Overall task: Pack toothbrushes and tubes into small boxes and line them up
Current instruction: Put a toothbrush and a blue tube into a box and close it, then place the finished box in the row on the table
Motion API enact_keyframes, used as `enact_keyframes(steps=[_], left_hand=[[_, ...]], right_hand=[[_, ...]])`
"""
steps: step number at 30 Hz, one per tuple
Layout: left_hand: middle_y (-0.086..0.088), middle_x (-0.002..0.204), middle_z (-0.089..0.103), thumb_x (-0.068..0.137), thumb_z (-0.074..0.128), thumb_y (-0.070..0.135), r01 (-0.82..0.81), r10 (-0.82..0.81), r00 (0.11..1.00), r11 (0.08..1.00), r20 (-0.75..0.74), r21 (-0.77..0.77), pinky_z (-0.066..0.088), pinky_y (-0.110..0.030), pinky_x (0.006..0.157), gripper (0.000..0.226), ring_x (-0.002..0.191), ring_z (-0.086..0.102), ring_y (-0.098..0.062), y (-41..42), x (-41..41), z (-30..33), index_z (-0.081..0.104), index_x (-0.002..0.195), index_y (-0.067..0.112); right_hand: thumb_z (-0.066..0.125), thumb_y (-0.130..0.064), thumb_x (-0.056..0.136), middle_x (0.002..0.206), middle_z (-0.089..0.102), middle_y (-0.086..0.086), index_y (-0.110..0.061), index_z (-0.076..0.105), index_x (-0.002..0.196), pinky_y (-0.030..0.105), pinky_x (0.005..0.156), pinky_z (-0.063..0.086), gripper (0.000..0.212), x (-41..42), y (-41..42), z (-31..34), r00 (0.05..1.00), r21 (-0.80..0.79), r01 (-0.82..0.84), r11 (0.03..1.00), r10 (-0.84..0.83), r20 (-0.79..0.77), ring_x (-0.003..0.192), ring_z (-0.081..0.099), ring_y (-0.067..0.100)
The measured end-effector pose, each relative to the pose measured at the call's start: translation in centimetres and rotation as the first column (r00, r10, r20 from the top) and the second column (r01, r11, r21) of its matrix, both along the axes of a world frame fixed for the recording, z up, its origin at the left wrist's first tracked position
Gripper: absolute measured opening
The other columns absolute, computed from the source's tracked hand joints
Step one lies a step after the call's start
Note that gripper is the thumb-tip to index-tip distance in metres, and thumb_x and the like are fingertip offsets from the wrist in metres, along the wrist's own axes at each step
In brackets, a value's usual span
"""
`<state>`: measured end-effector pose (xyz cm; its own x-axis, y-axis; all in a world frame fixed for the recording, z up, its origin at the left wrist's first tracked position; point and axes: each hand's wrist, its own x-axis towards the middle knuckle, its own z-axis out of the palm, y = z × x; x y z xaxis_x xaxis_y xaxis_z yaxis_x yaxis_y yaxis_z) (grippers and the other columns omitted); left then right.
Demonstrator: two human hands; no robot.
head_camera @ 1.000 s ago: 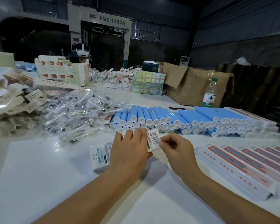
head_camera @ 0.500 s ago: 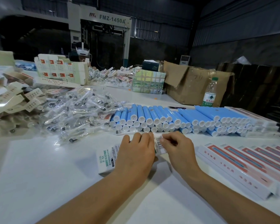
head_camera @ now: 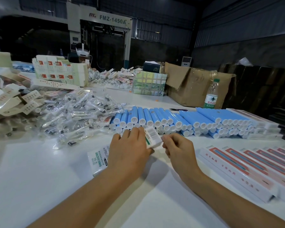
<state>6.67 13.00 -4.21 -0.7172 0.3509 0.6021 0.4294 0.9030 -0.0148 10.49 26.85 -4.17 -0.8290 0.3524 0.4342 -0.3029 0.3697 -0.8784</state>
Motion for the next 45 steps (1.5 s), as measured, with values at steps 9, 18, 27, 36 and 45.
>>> enact_keyframes(steps=[9, 18, 27, 36, 45], left_hand=[[0.005, 0.074, 0.072, 0.096, 0.040, 0.049, -0.288, -0.743, 0.667, -0.189, 0.055, 0.939, 0.053, -0.031, 0.066, 0.032, 0.070, 0.069, -0.012, -0.7, -0.2, 4.1, 0.060, 0.091, 0.024], [-0.003, 0.081, 0.071, 0.098, 0.038, 0.047, -0.358, -0.697, 0.704, -0.184, 0.135, 0.915, 0.052, -0.030, 0.064, 0.033, 0.072, 0.070, -0.013, -1.3, -0.9, 1.6, 0.062, 0.091, 0.025], [-0.003, 0.097, 0.063, 0.096, 0.049, 0.037, -0.368, -0.679, 0.677, 0.022, 0.285, 0.929, 0.044, -0.032, 0.067, 0.026, 0.079, 0.059, -0.018, -1.9, -2.3, 0.6, 0.055, 0.111, 0.016], [-0.003, 0.090, 0.064, 0.094, 0.052, 0.032, -0.333, -0.683, 0.650, 0.140, 0.334, 0.933, 0.044, -0.032, 0.064, 0.013, 0.074, 0.058, -0.017, -1.4, -2.4, 0.6, 0.060, 0.089, 0.023], [0.012, 0.078, 0.064, 0.090, 0.053, 0.028, 0.105, -0.347, 0.766, 0.898, 0.541, 0.426, 0.049, -0.034, 0.074, 0.021, 0.078, 0.058, -0.008, -0.5, 0.2, -0.4, 0.065, 0.073, 0.027]], right_hand=[[0.051, -0.048, 0.079, 0.100, 0.051, -0.015, -0.047, 0.048, 0.121, 0.013, 0.070, 0.045, 0.042, 0.5, -1.3, -0.1, 0.960, 0.180, -0.272, 0.945, 0.254, 0.116, 0.085, 0.050, -0.003], [0.065, -0.043, 0.077, 0.113, 0.045, -0.012, -0.044, 0.047, 0.130, 0.006, 0.076, 0.042, 0.056, 0.4, -1.0, 0.5, 0.968, 0.402, -0.243, 0.883, 0.197, 0.153, 0.102, 0.047, -0.005], [0.046, -0.053, 0.090, 0.108, 0.032, -0.006, -0.042, 0.029, 0.141, 0.026, 0.073, 0.036, 0.055, 6.4, 7.1, 2.9, 0.924, 0.889, -0.157, 0.430, -0.254, 0.286, 0.090, 0.037, 0.010], [0.037, -0.050, 0.094, 0.120, 0.037, -0.004, -0.039, 0.037, 0.141, 0.030, 0.094, 0.030, 0.049, 12.3, 16.9, 0.5, 0.759, 0.955, 0.040, 0.294, -0.631, 0.163, 0.109, 0.033, 0.013], [0.057, -0.027, 0.090, 0.091, 0.051, -0.010, -0.022, 0.070, 0.098, 0.028, 0.077, 0.039, 0.016, 7.1, 10.7, 3.0, 0.945, 0.831, 0.241, 0.501, -0.316, -0.083, 0.092, 0.048, 0.012]])
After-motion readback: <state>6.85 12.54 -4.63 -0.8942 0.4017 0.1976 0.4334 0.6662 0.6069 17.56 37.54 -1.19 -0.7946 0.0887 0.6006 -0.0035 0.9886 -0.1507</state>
